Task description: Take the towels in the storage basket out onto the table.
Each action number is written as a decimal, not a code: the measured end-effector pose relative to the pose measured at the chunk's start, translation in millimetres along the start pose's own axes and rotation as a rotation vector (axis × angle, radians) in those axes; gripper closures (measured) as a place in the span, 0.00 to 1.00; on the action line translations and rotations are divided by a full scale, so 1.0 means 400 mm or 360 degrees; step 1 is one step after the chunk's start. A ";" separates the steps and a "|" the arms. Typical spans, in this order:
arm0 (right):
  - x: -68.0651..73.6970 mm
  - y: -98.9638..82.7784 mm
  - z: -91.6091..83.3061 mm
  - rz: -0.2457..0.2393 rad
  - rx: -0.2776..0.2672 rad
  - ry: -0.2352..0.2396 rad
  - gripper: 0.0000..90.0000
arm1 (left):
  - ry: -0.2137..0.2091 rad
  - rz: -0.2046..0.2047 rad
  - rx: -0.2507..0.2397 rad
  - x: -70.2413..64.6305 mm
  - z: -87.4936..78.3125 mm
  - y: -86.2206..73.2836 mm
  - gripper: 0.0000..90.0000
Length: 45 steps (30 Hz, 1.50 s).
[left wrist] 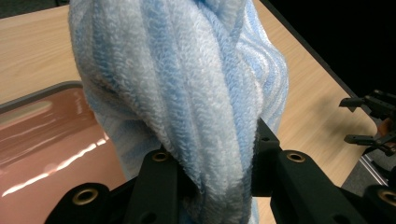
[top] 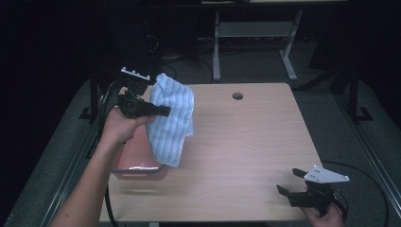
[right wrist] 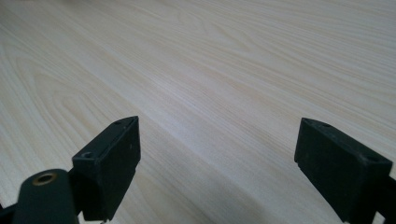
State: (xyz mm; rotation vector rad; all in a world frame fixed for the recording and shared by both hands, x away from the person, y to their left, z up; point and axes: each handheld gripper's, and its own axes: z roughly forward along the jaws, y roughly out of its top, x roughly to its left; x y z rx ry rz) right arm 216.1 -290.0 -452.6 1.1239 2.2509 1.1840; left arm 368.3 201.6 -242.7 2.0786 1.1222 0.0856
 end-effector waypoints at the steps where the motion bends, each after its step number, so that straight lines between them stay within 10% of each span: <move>1: -0.001 0.000 0.000 0.0001 0.0000 0.0000 0.15 | -0.0009 0.0005 0.0005 -0.007 0.011 0.004 0.78; 45: 0.005 -0.001 0.009 -0.0015 0.0006 0.0044 0.15 | -0.0212 0.0083 0.0103 -0.102 0.233 0.045 0.78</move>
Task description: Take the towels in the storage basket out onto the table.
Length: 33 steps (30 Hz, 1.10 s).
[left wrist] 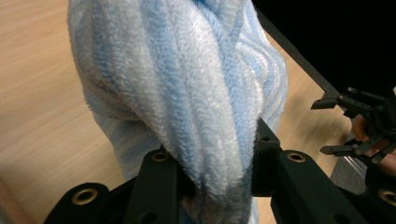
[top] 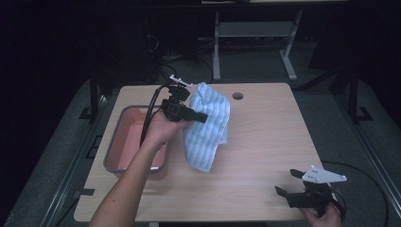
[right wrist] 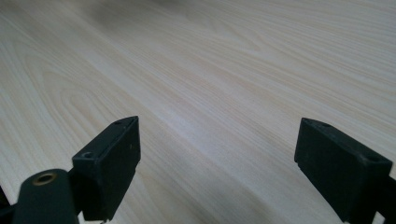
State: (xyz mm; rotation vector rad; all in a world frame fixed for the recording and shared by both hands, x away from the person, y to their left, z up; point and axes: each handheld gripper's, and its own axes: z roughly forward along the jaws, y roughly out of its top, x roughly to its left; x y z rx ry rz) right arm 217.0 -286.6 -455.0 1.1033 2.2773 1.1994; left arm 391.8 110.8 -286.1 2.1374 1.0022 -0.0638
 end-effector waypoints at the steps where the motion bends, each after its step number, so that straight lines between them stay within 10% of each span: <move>1: -0.001 0.000 -0.001 -0.0001 -0.0002 -0.0003 0.15 | 0.0000 0.0000 0.0000 0.000 0.000 0.000 0.78; 33: 0.003 0.002 -0.001 -0.0011 0.0004 -0.0005 0.15 | -0.0006 -0.0034 0.0131 -0.001 0.174 -0.046 0.76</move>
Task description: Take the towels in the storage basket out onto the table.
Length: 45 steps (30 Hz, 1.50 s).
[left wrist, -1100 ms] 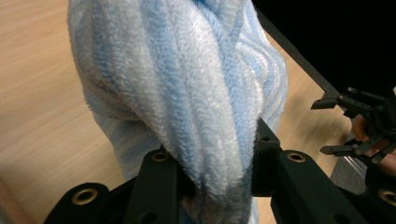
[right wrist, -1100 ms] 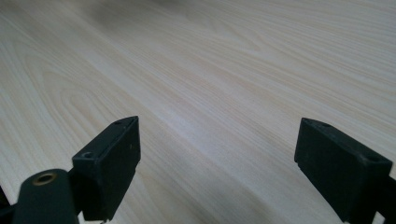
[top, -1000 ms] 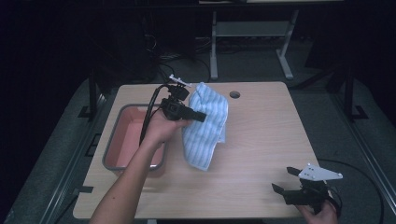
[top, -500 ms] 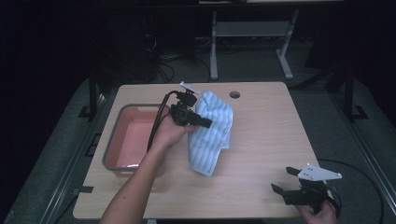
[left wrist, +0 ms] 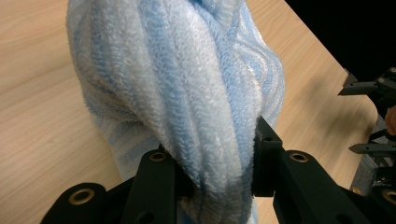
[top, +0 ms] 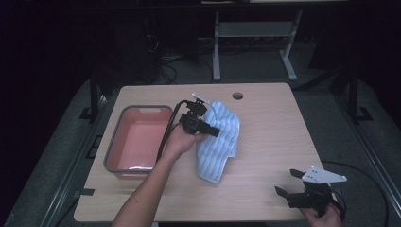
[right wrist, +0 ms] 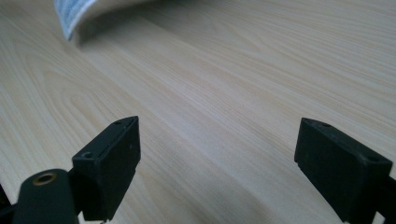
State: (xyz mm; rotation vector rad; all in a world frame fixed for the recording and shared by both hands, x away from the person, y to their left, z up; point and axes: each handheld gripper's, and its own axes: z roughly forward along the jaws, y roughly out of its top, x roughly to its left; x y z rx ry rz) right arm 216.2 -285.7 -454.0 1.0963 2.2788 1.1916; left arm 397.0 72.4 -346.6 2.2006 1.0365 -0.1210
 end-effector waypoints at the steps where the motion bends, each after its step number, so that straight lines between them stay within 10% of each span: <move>1: 0.000 0.000 0.000 0.0000 0.0000 0.0000 0.15 | -0.0002 0.0000 0.0006 0.001 0.007 -0.001 0.76; 45: -0.004 -0.003 0.004 -0.0020 0.0013 0.0008 0.15 | -0.0052 -0.0061 0.0038 -0.011 0.203 -0.054 0.68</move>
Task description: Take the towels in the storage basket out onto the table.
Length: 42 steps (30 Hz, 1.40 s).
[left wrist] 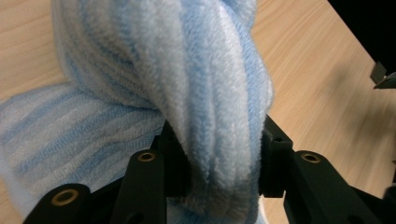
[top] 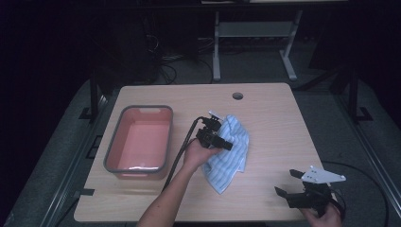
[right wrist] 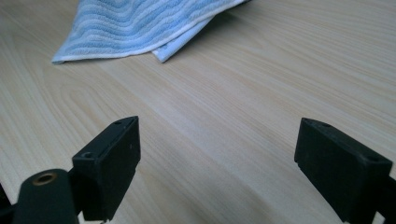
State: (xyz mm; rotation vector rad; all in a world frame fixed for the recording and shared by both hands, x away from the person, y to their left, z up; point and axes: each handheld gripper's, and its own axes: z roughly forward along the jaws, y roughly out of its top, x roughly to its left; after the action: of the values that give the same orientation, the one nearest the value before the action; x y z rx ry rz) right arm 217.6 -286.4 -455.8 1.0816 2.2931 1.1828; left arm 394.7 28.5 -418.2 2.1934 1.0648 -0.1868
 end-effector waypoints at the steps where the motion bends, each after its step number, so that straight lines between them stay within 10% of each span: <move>1: 0.000 0.000 -0.001 0.0004 -0.0001 -0.0003 0.15 | -0.0002 0.0018 0.0013 0.001 0.004 -0.001 0.67; 42: -0.007 -0.001 0.003 0.0013 0.0006 -0.0006 0.15 | -0.0039 0.0074 -0.0092 -0.002 -0.067 -0.036 0.40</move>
State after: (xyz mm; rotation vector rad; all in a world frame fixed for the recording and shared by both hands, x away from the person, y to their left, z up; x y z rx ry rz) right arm 220.0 -288.0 -456.9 1.0948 2.2907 1.1793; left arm 379.3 51.3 -404.8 2.1563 0.9930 -0.1594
